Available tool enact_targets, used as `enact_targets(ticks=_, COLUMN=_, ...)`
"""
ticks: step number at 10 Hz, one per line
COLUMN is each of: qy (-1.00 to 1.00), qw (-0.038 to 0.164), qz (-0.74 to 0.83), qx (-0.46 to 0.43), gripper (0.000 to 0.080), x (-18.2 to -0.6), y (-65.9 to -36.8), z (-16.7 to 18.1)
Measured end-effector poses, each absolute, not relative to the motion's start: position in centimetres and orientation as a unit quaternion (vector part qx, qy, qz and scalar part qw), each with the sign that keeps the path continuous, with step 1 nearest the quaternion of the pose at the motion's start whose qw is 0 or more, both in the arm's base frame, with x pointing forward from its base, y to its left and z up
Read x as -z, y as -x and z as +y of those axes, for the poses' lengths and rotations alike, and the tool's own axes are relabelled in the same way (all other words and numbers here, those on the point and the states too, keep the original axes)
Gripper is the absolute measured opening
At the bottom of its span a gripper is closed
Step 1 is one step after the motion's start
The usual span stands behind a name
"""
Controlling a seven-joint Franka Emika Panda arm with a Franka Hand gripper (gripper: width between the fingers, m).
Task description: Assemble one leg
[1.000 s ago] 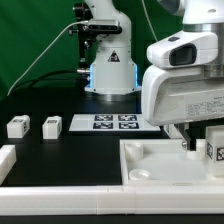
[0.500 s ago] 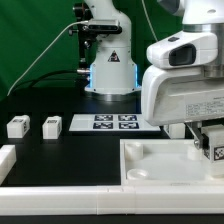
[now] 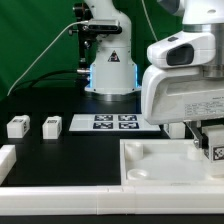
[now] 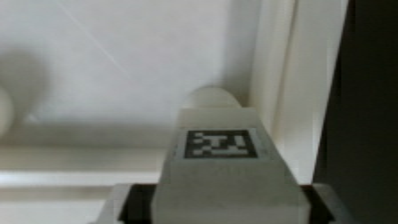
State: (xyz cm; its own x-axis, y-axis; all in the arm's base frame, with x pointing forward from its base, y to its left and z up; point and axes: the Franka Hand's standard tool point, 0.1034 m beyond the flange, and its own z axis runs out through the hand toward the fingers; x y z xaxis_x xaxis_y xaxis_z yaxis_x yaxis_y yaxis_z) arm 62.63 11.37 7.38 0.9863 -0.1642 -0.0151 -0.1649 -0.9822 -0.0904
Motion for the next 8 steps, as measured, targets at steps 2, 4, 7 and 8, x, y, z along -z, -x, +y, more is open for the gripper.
enact_targets(ticks=2, qy=0.978, qw=0.042, qz=0.203, qx=-0.007, gripper=0.0293, x=-7.39, y=-62.49, z=11.48)
enact_targets(ticks=4, qy=0.937, qw=0.040, qz=0.346, qx=-0.014, gripper=0.0293, x=-7.25, y=-62.40, z=11.62)
enact_targets(ticks=7, qy=0.865, qw=0.039, qz=0.500, qx=-0.022, gripper=0.0293, x=-7.19, y=-62.35, z=11.81)
enact_targets(ticks=8, qy=0.845, qw=0.038, qz=0.533, qx=-0.024, gripper=0.0293, x=-7.18, y=-62.36, z=11.83)
